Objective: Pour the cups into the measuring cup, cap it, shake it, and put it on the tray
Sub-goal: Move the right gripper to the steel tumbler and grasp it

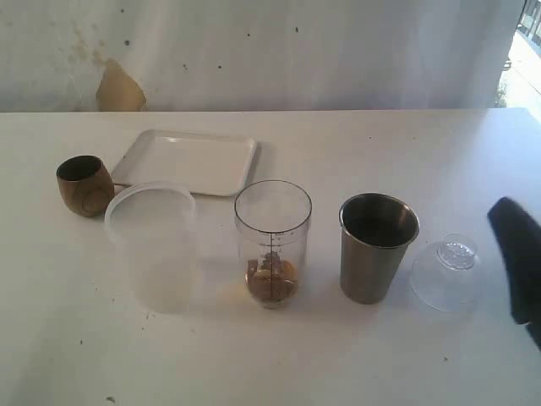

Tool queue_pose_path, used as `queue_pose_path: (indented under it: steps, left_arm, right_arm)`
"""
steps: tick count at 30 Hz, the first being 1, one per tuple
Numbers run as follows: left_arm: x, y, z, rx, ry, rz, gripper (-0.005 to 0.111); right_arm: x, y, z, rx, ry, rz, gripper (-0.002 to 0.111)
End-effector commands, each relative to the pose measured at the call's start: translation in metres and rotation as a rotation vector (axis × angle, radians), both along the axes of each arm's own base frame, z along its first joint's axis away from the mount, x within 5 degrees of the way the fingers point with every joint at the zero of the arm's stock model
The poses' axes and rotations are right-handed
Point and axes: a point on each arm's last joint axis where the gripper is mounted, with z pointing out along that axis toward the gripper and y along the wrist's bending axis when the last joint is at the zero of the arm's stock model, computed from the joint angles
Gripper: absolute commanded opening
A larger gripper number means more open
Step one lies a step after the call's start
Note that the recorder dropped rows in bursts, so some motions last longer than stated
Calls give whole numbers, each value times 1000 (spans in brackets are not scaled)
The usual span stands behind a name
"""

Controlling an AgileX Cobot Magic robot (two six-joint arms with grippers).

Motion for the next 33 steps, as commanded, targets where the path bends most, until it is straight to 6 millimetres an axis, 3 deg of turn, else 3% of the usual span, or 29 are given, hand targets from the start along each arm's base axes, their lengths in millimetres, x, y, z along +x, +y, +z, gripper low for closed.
queue_pose_path:
  steps: [1, 6, 12, 17, 25, 33]
  left_arm:
    - [0, 0, -1, -2, -8, 2, 0]
    - [0, 0, -1, -2, -8, 2, 0]
    - [0, 0, -1, -2, -8, 2, 0]
    - [0, 0, -1, -2, -8, 2, 0]
    - [0, 0, -1, -2, -8, 2, 0]
    - [0, 0, -1, -2, -8, 2, 0]
  right_arm:
    - [19, 6, -20, -89, 158, 60, 105]
    - [37, 13, -32, -163, 156, 132, 105]
    - [61, 15, -60, -140, 329, 168, 105]
    - [75, 20, -70, -134, 284, 218, 105]
    - [100, 28, -95, -191, 376, 328, 105]
    - [130, 30, -107, -203, 387, 343, 105]
